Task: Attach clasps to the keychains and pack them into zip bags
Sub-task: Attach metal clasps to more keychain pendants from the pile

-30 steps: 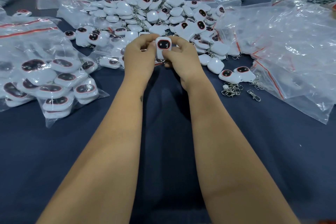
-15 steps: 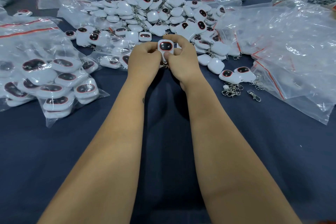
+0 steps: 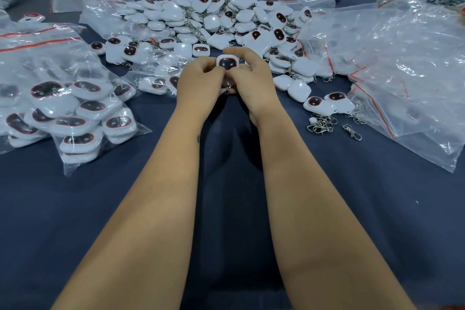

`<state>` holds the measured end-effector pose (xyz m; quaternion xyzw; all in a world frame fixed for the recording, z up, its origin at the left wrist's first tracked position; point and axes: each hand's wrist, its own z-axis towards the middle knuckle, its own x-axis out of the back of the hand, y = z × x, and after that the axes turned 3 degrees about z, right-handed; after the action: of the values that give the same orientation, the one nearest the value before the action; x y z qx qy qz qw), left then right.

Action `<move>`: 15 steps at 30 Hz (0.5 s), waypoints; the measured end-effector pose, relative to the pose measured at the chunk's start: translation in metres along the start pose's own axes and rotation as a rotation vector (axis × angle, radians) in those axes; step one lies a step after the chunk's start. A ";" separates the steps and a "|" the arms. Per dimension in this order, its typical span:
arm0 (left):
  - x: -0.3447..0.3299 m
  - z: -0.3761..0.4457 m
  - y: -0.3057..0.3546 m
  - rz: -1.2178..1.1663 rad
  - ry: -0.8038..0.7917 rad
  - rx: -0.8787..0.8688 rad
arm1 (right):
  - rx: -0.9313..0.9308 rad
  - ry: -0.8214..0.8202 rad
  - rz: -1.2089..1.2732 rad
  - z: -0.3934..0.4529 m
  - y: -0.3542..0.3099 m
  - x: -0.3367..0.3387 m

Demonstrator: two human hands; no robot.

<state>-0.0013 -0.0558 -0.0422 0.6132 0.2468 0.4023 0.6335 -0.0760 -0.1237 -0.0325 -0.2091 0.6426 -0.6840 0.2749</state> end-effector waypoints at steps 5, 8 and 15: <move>0.000 0.002 -0.001 -0.005 0.007 0.015 | -0.018 0.017 0.050 -0.001 -0.003 -0.001; 0.000 0.002 -0.002 -0.004 0.008 0.019 | -0.001 0.015 0.005 -0.003 -0.003 -0.002; 0.000 0.001 0.000 0.003 0.004 0.023 | 0.001 0.038 -0.037 -0.002 -0.002 0.000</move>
<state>-0.0007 -0.0563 -0.0419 0.6199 0.2520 0.4017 0.6252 -0.0773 -0.1221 -0.0308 -0.2077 0.6433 -0.6932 0.2502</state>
